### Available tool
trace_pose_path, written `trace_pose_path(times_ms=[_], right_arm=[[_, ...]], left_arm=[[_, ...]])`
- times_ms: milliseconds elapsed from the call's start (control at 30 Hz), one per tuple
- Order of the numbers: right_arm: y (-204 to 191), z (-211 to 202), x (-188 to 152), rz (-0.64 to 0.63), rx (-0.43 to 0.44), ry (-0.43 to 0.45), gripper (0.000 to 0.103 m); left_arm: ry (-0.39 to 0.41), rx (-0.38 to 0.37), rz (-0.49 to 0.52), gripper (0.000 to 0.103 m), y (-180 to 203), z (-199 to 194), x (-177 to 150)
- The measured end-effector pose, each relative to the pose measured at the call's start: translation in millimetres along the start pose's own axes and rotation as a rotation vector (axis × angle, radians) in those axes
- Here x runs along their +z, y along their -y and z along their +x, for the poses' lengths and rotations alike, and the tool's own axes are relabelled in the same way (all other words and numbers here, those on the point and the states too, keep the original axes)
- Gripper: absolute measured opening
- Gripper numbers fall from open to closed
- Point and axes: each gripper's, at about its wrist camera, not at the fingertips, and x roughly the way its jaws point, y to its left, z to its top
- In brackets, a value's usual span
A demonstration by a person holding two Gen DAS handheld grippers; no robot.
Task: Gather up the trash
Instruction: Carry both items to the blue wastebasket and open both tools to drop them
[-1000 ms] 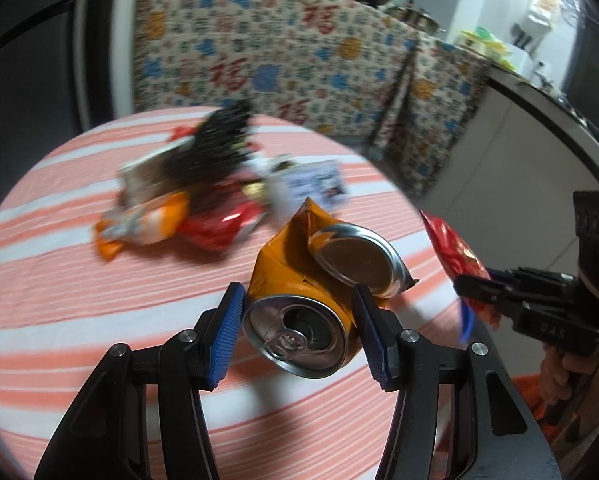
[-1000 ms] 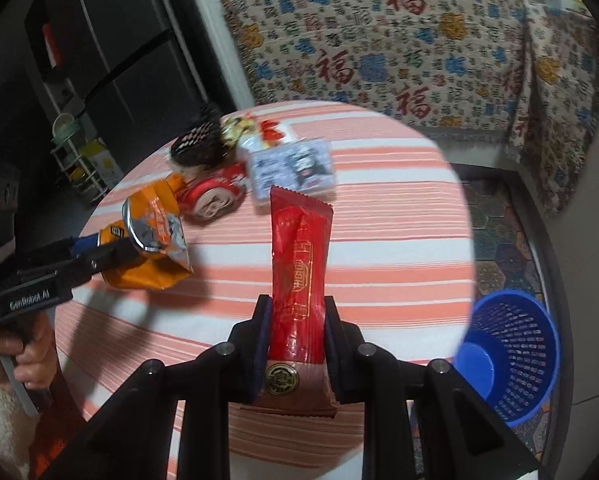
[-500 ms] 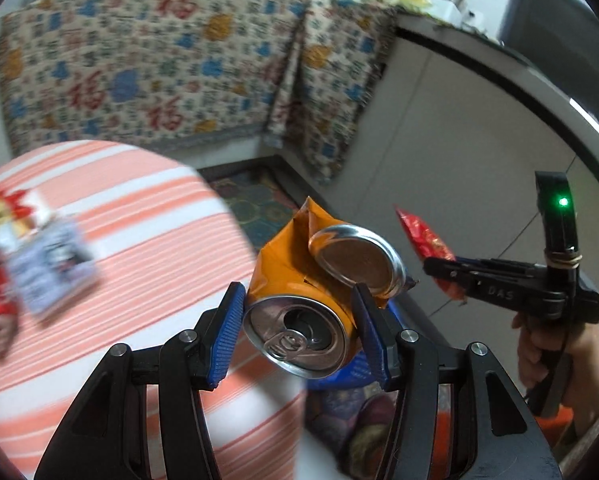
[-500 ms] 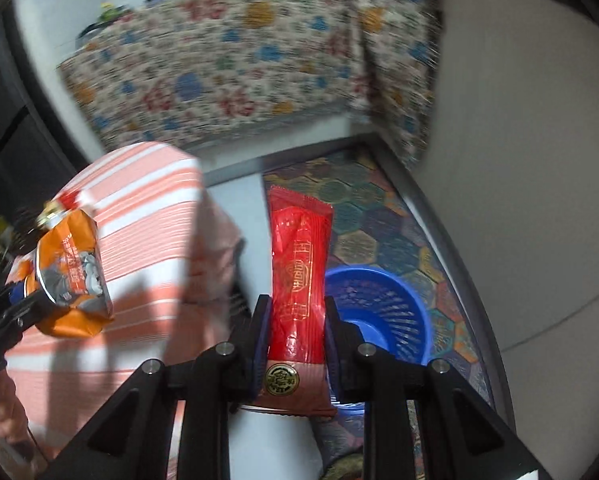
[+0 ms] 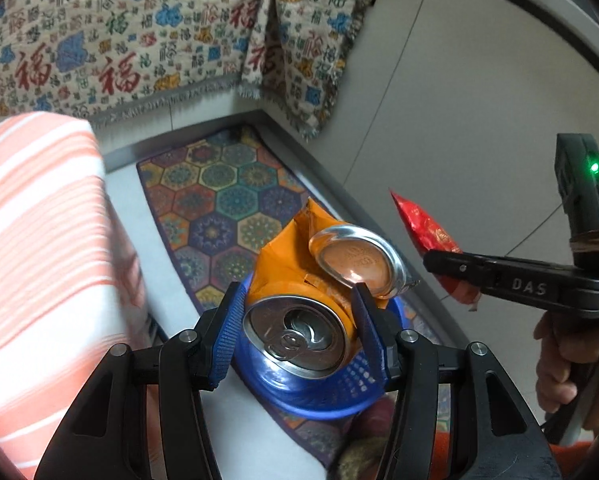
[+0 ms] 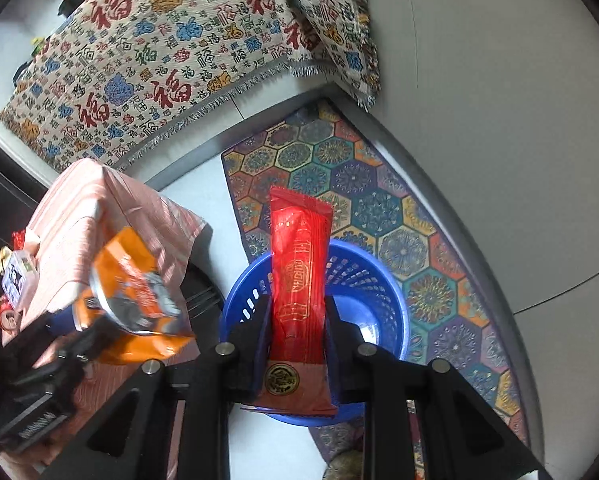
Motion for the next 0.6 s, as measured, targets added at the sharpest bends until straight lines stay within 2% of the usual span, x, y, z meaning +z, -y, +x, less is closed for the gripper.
trace_pose_path(times_ms=[200, 367, 433, 500, 600], right_arm=[[13, 16, -1, 0.023, 0.017, -0.032, 0.025], [18, 23, 1, 0.049, 0.025, -0.028, 0.029], [18, 24, 2, 0.052, 0.027, -0.024, 0.054], [18, 23, 2, 0.062, 0.026, -0.009, 0.059], [19, 18, 5, 0.059, 0.02, 0.004, 0.059]], left_arm=[[-0.019, 0.013, 0.02, 0.056, 8, 20, -6], [-0.019, 0.014, 0.051, 0.058, 13, 33, -10], [-0.027, 0.017, 0.068, 0.079, 17, 39, -11], [-0.012, 0.027, 0.086, 0.084, 22, 42, -12], [-0.016, 0.029, 0.1, 0.084, 24, 41, -11]])
